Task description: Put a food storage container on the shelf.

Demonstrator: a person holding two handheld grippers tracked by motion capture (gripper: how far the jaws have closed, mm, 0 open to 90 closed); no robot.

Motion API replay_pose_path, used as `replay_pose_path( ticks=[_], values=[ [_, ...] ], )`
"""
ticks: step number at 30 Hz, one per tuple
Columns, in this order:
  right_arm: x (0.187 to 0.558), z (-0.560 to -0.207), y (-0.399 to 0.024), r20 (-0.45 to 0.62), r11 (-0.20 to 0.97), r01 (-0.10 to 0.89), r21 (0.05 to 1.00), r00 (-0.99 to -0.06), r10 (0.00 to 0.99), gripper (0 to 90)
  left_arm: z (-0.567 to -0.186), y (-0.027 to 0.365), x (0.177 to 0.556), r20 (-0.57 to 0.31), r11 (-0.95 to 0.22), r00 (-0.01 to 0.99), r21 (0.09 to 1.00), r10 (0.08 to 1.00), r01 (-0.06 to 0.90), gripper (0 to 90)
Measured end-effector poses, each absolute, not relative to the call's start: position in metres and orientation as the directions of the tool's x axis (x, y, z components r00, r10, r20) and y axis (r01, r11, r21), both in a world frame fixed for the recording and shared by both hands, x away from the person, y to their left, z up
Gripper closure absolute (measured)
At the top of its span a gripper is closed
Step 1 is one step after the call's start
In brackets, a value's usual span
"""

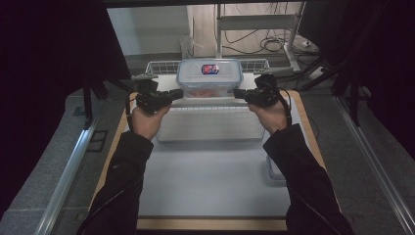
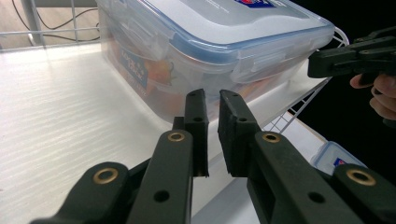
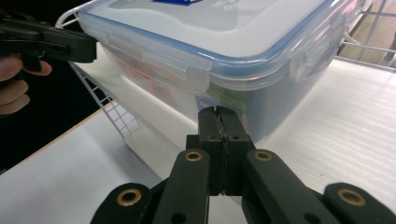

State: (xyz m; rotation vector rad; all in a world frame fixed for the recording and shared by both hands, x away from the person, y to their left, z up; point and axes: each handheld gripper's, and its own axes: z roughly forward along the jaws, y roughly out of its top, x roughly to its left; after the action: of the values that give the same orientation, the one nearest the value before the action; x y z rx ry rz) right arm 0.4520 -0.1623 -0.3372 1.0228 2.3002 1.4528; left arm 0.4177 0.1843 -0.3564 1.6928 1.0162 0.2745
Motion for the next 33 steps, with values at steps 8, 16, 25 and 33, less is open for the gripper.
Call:
replay_pose_path(
  ticks=[8, 16, 25, 33],
  values=[
    [0.447, -0.338, -0.163, 0.163, 0.26, 0.417, 0.871, -0.743, 0.649, 86.7, -0.355, 0.178, 0.406, -0.28, -0.068, 0.634, 0.882, 0.721, 0.467, 75.3],
    [0.433, -0.34, -0.165, 0.149, 0.279, 0.396, 0.875, -0.768, 0.623, 73.1, -0.36, 0.172, 0.389, -0.218, -0.14, 0.663, 0.886, 0.716, 0.442, 60.9],
    [0.416, -0.348, -0.164, 0.122, 0.311, 0.373, 0.874, -0.788, 0.603, 56.3, -0.376, 0.171, 0.365, -0.171, -0.189, 0.679, 0.887, 0.714, 0.422, 44.7],
    [0.398, -0.361, -0.163, 0.119, 0.341, 0.374, 0.863, -0.805, 0.581, 43.7, -0.391, 0.166, 0.338, -0.101, -0.248, 0.689, 0.888, 0.718, 0.389, 28.6]
  ],
)
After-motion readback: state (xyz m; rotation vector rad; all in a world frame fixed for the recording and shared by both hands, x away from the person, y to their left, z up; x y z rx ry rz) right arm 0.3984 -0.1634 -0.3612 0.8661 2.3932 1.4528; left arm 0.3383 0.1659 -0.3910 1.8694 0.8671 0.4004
